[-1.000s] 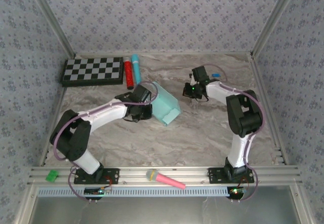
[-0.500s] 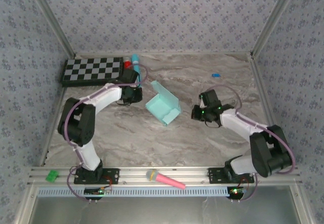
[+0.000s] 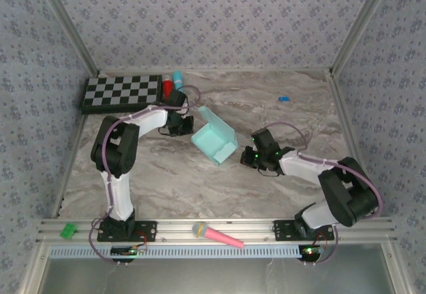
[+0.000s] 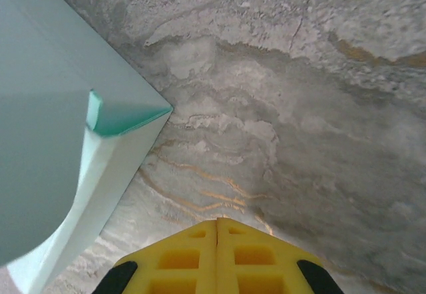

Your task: Fold the paper box

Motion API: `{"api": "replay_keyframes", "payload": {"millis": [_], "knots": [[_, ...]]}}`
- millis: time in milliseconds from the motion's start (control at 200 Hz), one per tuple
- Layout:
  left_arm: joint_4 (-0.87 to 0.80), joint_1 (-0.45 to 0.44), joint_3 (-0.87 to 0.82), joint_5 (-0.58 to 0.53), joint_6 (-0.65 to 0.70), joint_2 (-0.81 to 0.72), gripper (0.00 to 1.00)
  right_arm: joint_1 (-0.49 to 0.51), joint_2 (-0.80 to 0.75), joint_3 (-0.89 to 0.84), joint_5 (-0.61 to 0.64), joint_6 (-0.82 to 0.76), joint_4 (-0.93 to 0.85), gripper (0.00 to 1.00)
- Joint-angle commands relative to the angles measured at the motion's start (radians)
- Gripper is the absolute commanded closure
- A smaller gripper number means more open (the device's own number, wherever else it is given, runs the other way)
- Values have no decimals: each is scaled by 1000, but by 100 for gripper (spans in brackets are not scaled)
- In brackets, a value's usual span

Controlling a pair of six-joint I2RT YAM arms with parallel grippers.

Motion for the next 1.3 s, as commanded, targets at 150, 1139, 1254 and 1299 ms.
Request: {"api": "replay_keyframes", "payload": {"millis": [150,1139,1254,1299], "knots": [[41,-17,-115,85,-24,-90,100,-22,98,105,-28,-8,51,100],[-33,-144,-343,-222,-195,-443,90,-172,220,379,-48,-329,-238,95],[-84,-143,-351,-307,-152,-523,77,-193,170,343,-45,-329,-242,94],[-100,-143,-357,-340,-127,-555,72,-202,147,326,-46,-331,-244,92]]}}
